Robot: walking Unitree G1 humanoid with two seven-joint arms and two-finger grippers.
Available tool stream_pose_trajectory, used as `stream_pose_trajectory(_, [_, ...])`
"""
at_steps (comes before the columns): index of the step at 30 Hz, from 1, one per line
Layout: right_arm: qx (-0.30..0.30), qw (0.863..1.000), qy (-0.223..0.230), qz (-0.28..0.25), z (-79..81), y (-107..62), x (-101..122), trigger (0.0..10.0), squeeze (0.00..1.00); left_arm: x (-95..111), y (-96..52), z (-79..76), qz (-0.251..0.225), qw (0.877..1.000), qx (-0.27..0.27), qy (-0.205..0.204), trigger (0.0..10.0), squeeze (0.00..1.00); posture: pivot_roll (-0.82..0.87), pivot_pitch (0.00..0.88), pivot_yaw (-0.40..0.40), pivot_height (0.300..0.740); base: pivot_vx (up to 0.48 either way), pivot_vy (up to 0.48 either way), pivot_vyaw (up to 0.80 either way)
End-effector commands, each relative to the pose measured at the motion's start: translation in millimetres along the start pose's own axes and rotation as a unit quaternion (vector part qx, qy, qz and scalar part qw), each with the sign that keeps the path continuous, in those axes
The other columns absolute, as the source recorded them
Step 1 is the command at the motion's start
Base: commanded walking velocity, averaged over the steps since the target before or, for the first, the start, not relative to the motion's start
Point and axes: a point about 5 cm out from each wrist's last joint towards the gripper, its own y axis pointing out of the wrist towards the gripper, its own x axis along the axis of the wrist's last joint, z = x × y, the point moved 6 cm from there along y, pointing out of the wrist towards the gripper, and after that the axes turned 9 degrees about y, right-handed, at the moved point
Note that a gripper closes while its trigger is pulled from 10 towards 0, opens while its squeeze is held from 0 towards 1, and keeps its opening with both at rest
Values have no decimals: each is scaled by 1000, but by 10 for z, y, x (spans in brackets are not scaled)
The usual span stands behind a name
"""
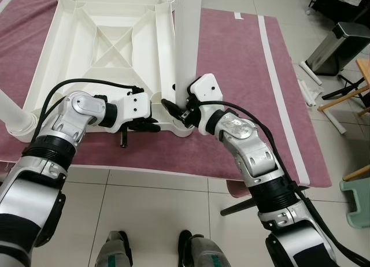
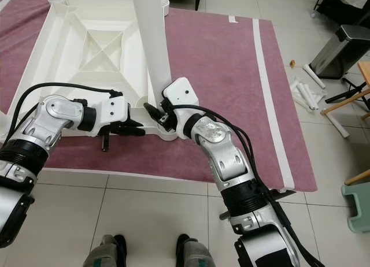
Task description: Building children table
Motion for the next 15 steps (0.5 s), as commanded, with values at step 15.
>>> stream_pose_trajectory(15, [-6,995,94,26,9,-219,-560,10000,0,-120,-67,173,22,994,102,-12,0,0,64,219,-29,740,0,0,0])
